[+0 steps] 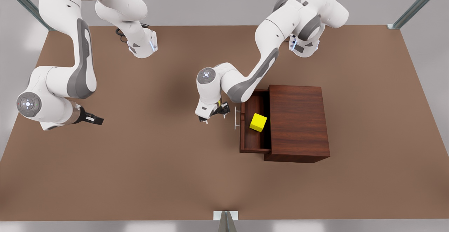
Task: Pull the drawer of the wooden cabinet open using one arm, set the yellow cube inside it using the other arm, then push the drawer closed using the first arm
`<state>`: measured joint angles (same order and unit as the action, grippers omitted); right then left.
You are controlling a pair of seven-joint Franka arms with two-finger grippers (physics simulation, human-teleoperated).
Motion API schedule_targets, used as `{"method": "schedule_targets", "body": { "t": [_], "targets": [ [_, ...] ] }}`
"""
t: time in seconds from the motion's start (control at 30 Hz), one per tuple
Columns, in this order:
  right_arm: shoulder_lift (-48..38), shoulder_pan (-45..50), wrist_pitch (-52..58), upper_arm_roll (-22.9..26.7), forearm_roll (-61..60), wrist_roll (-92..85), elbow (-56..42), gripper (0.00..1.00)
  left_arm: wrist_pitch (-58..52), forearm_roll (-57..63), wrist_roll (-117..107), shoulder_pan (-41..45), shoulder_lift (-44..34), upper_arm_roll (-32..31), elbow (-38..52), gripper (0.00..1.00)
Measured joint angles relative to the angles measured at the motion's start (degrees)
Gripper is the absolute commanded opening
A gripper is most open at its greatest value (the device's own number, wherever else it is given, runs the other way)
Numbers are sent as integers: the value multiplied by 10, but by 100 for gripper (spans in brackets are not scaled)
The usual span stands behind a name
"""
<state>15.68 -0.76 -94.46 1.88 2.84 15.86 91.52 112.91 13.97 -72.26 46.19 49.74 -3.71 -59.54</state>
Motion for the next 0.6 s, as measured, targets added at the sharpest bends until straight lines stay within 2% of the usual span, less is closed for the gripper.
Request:
{"method": "schedule_targets", "body": {
  "t": [0.6],
  "targets": [
    [1,0,0,0,0,-54,0,100,15,2,73,-35,-11,2,-45,100]
  ]
}}
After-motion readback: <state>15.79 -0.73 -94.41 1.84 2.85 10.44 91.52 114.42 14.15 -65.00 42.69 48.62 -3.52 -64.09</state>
